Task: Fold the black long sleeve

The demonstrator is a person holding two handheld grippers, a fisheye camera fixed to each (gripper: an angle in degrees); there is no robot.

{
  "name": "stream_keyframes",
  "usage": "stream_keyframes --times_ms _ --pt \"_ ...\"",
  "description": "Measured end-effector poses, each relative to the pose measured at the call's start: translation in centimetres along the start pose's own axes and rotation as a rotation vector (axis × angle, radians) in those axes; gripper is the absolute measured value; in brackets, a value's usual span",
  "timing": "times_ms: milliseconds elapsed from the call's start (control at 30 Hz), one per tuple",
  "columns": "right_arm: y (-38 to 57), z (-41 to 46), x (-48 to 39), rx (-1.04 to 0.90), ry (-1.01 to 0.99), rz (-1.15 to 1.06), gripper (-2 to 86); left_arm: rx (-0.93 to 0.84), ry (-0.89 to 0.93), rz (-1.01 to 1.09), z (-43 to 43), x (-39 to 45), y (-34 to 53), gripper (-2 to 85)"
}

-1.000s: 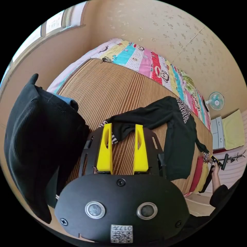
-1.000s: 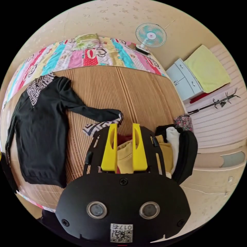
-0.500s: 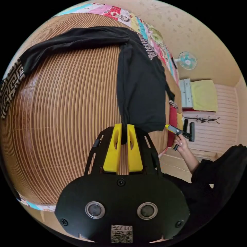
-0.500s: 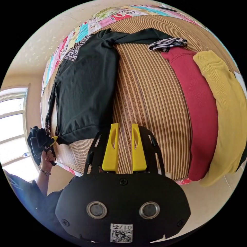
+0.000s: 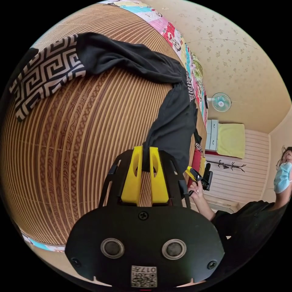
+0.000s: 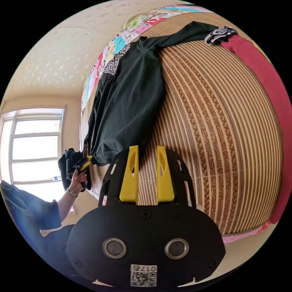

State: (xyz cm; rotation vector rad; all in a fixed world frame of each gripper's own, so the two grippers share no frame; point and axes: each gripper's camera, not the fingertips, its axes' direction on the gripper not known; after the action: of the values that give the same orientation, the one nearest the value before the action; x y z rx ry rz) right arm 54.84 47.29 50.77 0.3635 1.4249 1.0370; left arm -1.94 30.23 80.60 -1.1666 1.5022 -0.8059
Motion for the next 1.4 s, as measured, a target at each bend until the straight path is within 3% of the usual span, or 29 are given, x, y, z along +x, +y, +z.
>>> stream_keyframes --times_ms 133,200,300,367,433,500,533,600,700,867,1067,1300,1400 --pt "-0.6 -0.6 -0.6 -0.056 -0.166 -0.058 1.9 -0.015 0.128 0.011 -2.9 -0.4 0.6 4.7" --pt "-0.8 -4.7 -0.9 0.018 -0.221 0.042 1.1 -0.025 0.280 0.056 -4.4 -0.1 1.2 4.7" --pt "-0.9 -10.7 -5.5 0.179 -0.162 -0.064 0.9 -0.038 0.436 0.050 -6.1 -0.3 2.4 4.8" --pt "-1.8 -10.9 -8.4 0.181 -0.063 -0.099 1.1 -0.051 0.427 0.046 -6.5 -0.3 3.0 4.8" --pt "-3.6 -8.0 -9.6 0.044 0.139 -0.062 1.5 -0.066 0.342 0.013 -6.7 -0.9 3.7 4.8" --pt "-4.4 -4.3 -7.9 -0.054 0.474 0.039 2.5 -0.061 0.314 -0.019 -6.9 -1.6 4.1 4.8" --pt "-4.3 -3.7 -7.3 -0.069 0.495 0.053 3.0 -0.054 0.309 -0.038 -7.1 -2.1 4.4 4.9" --pt "-3.7 -2.6 -5.4 -0.146 0.383 0.080 5.6 -0.045 0.294 -0.055 -7.6 -2.5 4.9 4.9" --pt "-2.3 -3.7 -3.6 -0.039 0.306 0.111 7.5 -0.028 0.263 -0.048 -8.6 -2.5 5.7 4.9" --pt "-3.1 -3.6 -2.0 0.049 0.354 0.089 7.9 -0.028 0.284 -0.064 -9.2 -2.5 6.4 4.9" --pt "-5.3 0.6 -3.0 -0.180 0.410 -0.046 3.1 -0.057 0.260 -0.049 -9.9 -1.8 7.4 4.5" --pt "-0.7 -4.6 -5.6 -0.165 0.429 -0.038 2.0 -0.166 0.327 0.108 -12.0 1.0 11.2 0.1" --pt "1.6 -3.9 -5.9 -0.203 0.483 0.004 1.9 -0.182 0.248 0.074 -11.7 1.5 14.9 -0.5"
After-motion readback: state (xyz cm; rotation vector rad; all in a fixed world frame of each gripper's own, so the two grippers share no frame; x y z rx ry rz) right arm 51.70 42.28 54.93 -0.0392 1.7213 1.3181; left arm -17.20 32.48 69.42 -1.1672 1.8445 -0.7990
